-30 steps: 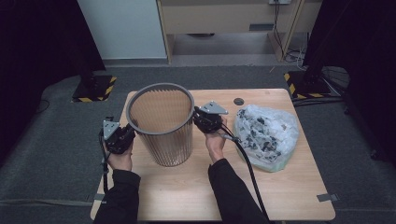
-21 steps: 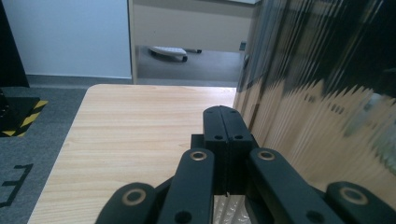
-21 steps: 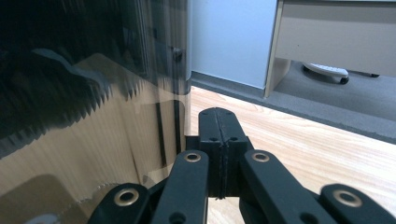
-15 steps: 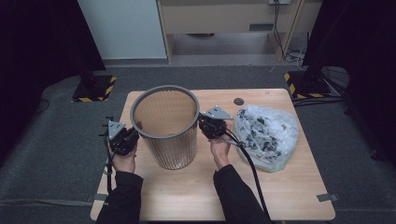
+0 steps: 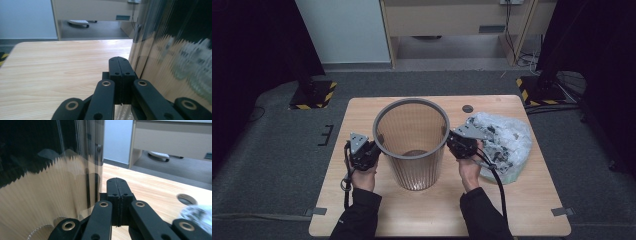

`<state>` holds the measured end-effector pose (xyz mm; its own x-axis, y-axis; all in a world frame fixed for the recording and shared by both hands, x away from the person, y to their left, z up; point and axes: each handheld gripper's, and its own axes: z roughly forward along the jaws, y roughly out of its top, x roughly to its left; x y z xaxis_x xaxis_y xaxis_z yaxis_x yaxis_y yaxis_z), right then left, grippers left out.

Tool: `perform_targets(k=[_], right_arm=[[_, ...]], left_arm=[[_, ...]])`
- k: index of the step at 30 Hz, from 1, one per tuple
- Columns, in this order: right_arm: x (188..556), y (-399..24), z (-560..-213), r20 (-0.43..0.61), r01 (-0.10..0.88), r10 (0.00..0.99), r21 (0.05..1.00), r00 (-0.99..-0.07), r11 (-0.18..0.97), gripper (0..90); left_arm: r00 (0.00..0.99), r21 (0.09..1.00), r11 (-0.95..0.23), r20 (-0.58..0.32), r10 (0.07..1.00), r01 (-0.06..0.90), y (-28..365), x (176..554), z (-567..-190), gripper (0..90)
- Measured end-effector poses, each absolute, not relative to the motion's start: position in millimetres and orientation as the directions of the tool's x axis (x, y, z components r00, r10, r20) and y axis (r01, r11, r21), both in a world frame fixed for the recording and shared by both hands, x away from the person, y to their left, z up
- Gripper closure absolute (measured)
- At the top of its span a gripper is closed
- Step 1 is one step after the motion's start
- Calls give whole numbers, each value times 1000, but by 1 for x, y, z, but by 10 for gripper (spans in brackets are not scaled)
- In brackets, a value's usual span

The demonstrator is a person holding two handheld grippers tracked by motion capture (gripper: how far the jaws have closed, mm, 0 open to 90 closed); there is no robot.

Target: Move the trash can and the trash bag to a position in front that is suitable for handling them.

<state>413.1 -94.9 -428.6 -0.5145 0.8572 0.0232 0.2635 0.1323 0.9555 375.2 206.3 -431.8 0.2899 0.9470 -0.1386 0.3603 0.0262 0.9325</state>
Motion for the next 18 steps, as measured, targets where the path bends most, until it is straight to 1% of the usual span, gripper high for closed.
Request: perform_targets(k=[4, 7, 18], right_arm=[[399, -111, -428, 5, 261, 871, 955, -492, 142, 900], [390, -123, -427, -11, 258, 876, 954, -483, 154, 900], [369, -154, -427, 2, 265, 892, 955, -453, 132, 900]], left_arm=[[308, 931, 30, -151, 939, 364, 191, 370, -432, 900], [326, 932, 16, -142, 935, 363, 179, 366, -432, 900], [362, 932, -19, -122, 924, 362, 153, 355, -430, 900]])
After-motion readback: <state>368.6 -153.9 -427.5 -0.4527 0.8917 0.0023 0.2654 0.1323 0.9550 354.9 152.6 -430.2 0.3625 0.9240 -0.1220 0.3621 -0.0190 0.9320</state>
